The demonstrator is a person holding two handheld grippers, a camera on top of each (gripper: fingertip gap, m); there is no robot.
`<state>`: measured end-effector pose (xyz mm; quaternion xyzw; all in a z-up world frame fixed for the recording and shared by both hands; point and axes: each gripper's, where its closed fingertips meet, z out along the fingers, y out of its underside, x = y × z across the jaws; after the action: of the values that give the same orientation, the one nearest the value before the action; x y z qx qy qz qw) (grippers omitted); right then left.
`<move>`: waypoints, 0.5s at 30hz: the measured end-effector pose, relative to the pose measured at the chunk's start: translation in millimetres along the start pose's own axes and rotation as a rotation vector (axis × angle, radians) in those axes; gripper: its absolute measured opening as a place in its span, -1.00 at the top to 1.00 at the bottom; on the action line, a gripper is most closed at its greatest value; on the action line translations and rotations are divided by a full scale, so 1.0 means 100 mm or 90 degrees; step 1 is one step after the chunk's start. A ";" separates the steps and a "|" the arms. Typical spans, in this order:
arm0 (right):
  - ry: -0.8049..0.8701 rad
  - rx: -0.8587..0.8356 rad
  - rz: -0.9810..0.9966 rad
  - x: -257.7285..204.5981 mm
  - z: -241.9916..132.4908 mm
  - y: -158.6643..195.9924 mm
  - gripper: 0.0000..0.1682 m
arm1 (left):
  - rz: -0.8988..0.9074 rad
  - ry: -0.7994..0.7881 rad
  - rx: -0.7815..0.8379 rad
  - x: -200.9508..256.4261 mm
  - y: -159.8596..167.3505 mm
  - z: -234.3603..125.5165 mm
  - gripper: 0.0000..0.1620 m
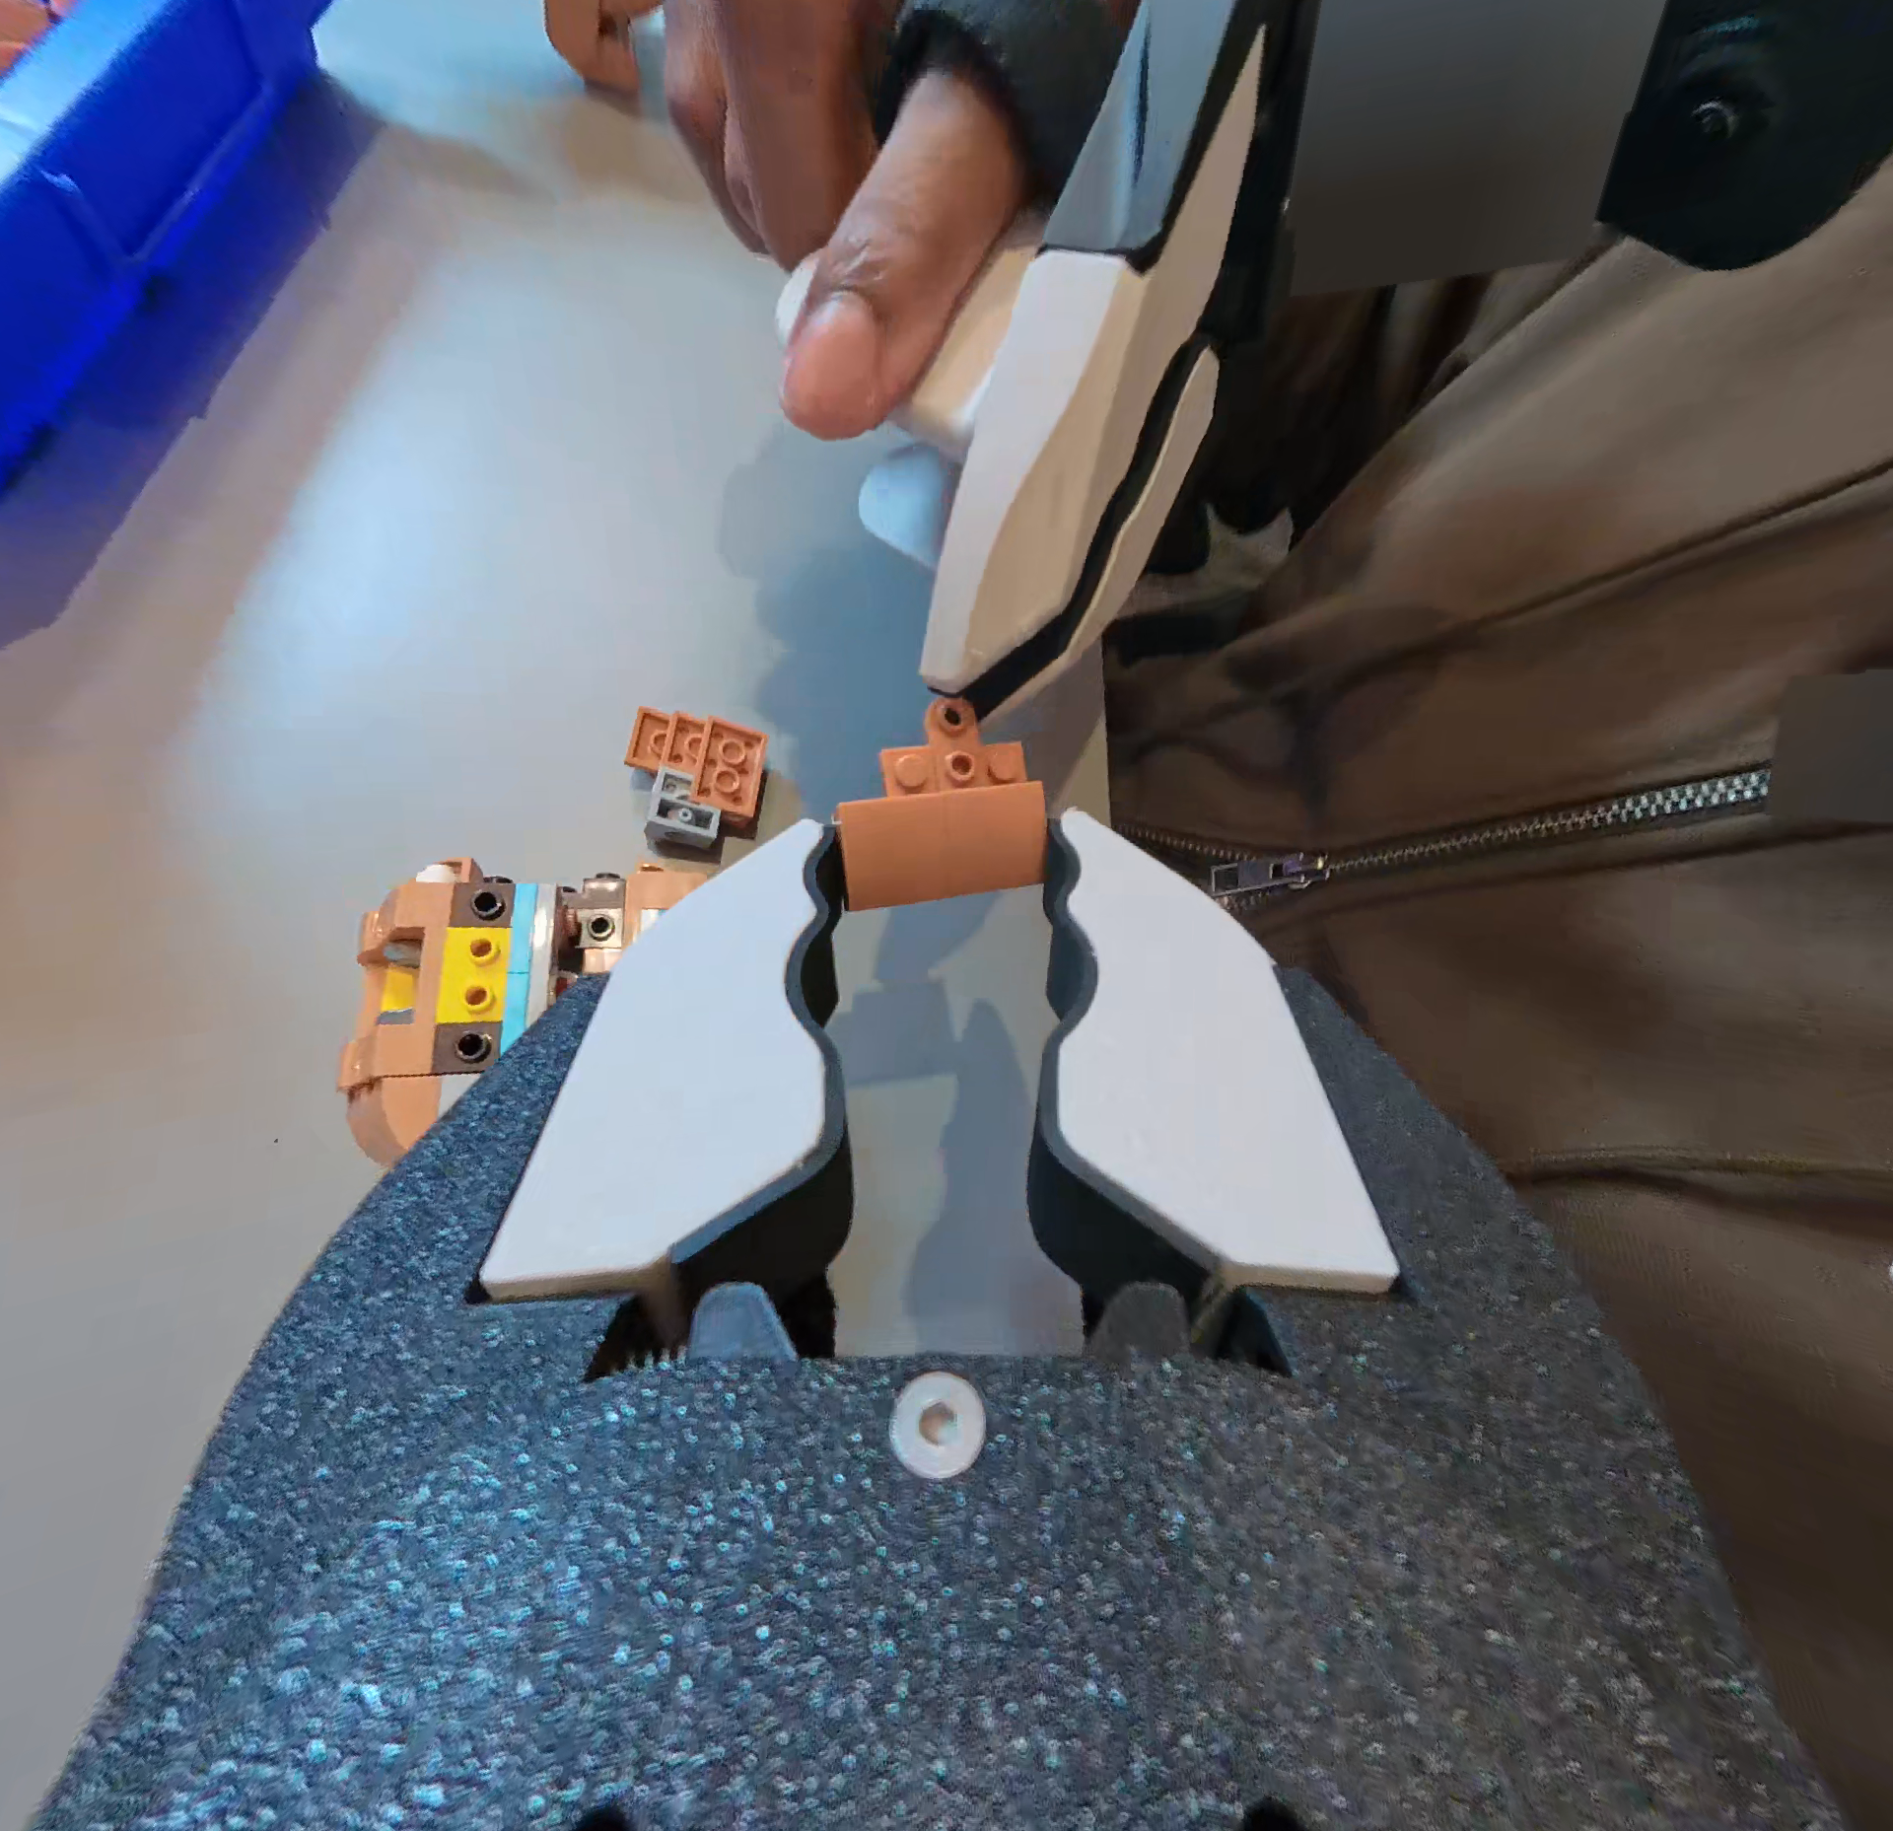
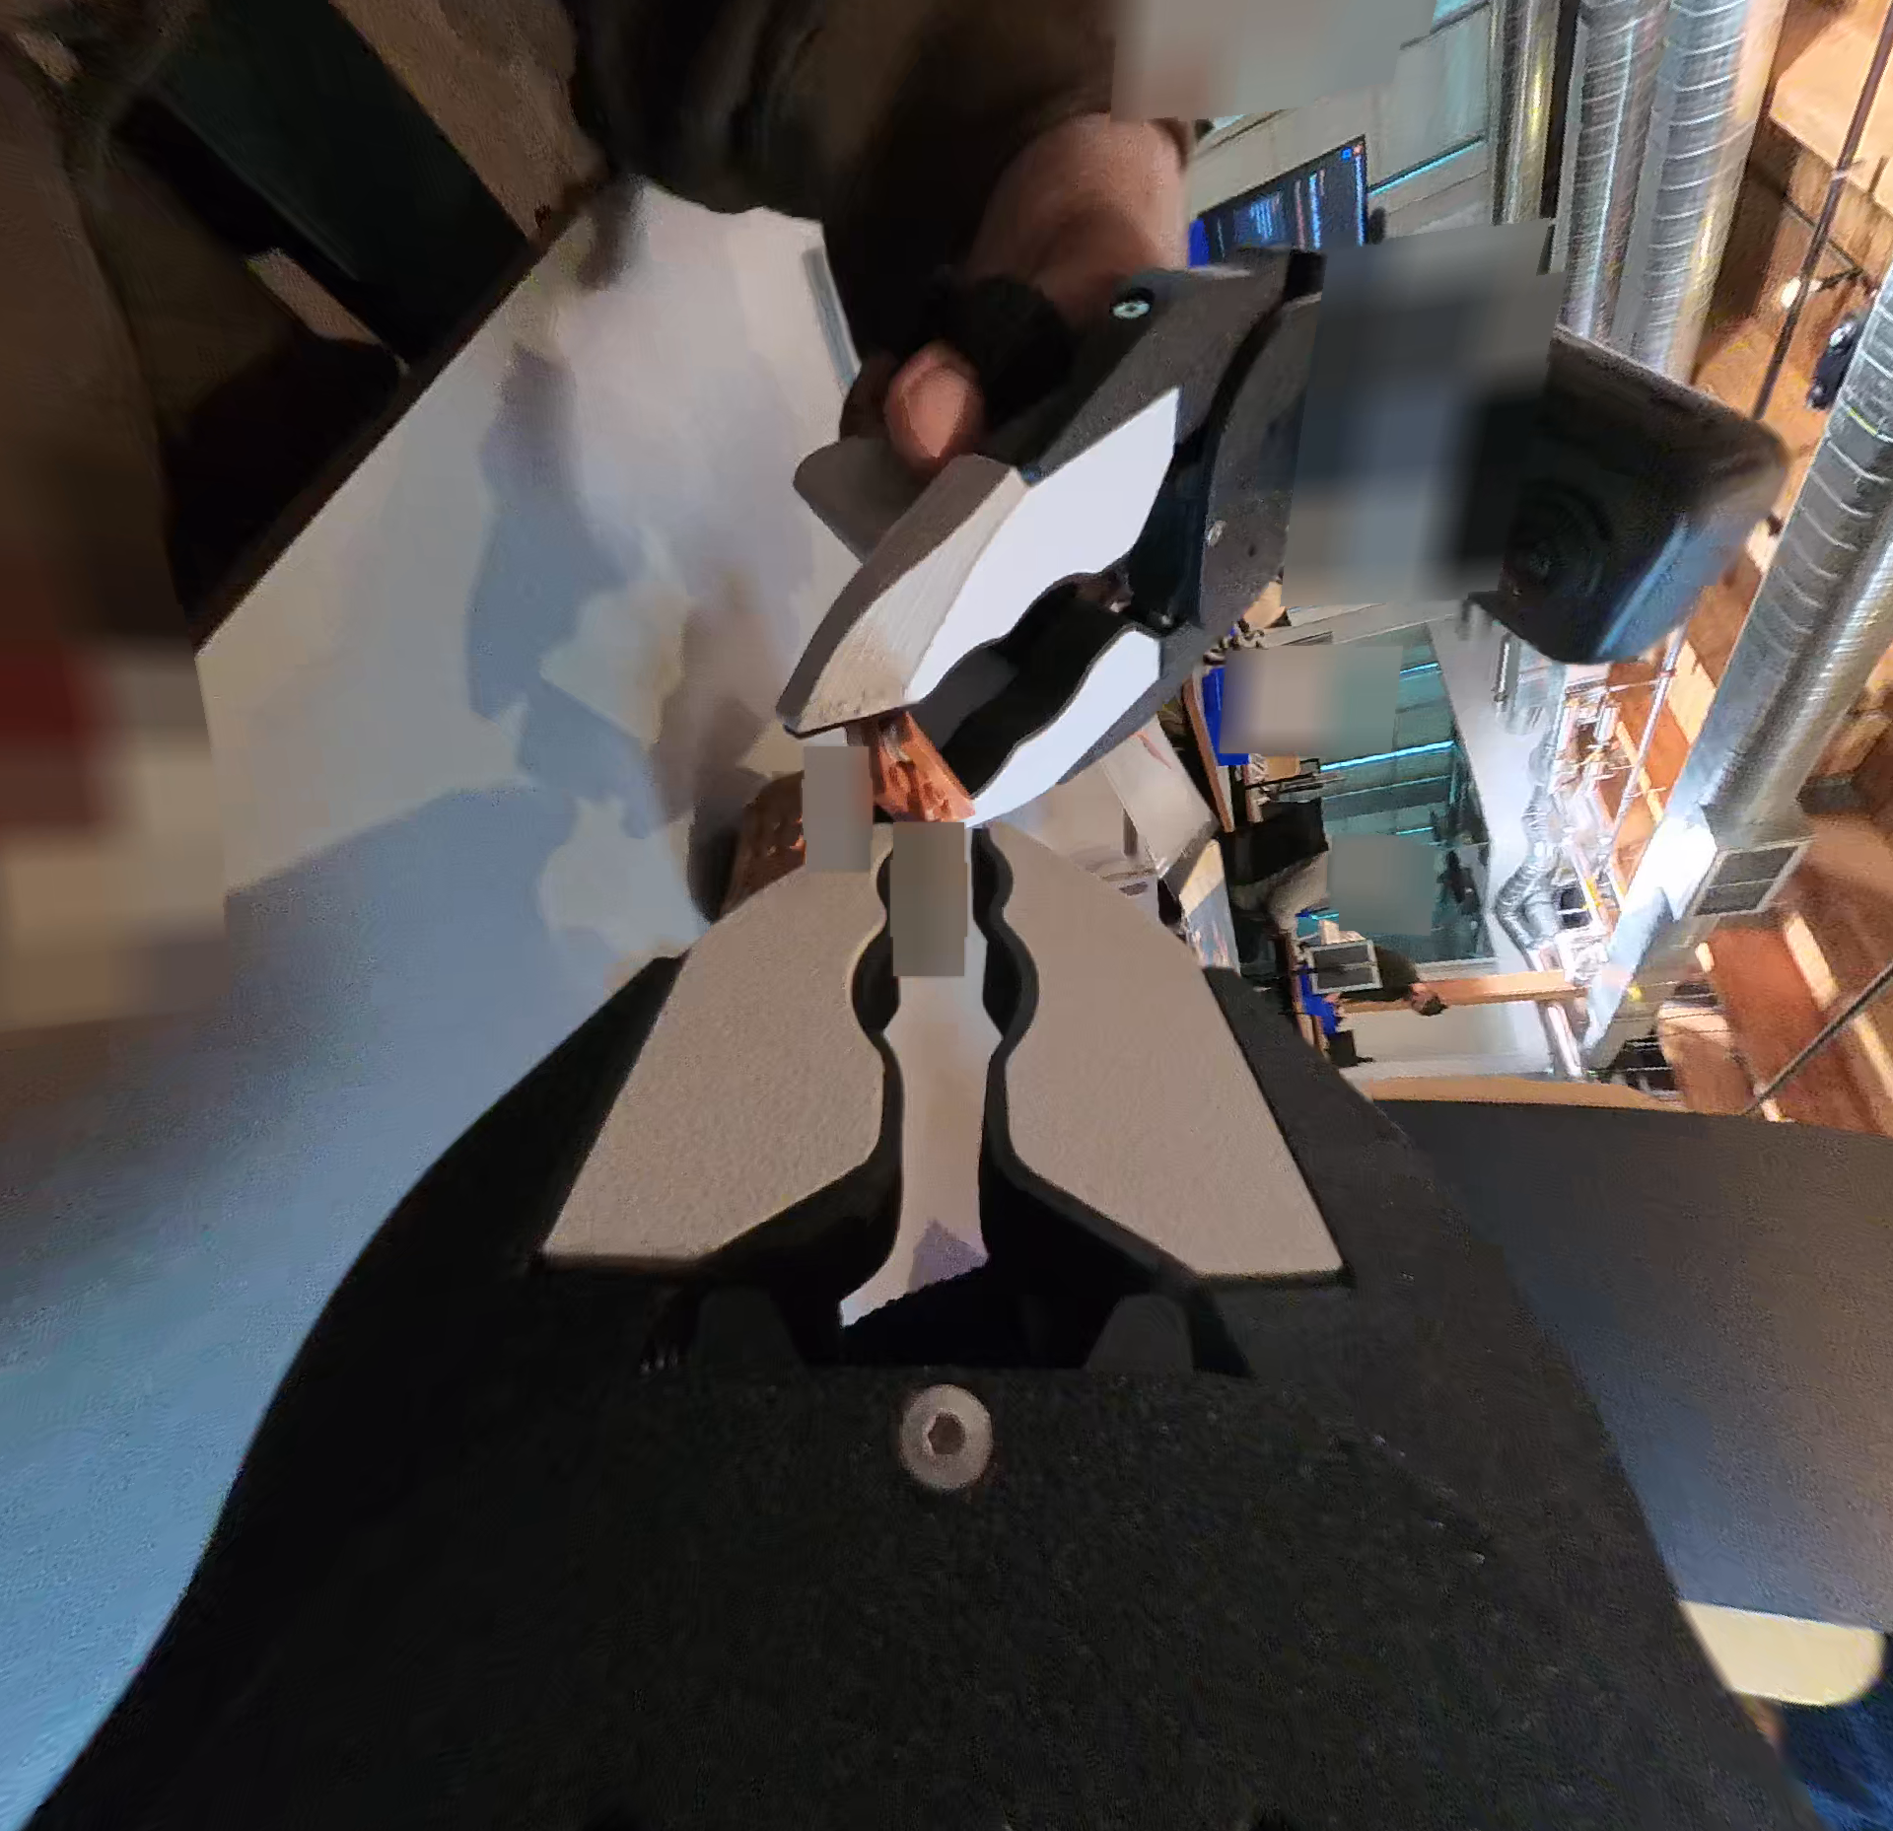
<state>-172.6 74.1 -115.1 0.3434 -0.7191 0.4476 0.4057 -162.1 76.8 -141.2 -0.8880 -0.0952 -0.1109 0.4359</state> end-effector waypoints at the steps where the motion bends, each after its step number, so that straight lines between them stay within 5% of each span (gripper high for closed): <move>1: -0.001 -0.011 -0.014 -0.01 0.02 0.02 0.89 | 0.003 0.001 -0.012 0.00 0.01 0.01 0.53; 7: 0.009 -0.043 -0.042 -0.07 0.07 0.09 0.94 | 0.002 0.011 -0.037 -0.01 0.05 0.05 0.53; 15: 0.124 -0.094 0.078 0.04 -0.02 0.16 0.96 | -0.060 0.009 0.125 -0.06 -0.13 -0.01 0.54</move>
<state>-187.4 81.6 -117.2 0.2230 -0.7271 0.4489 0.4691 -171.0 83.8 -132.5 -0.8347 -0.1446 -0.1277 0.5159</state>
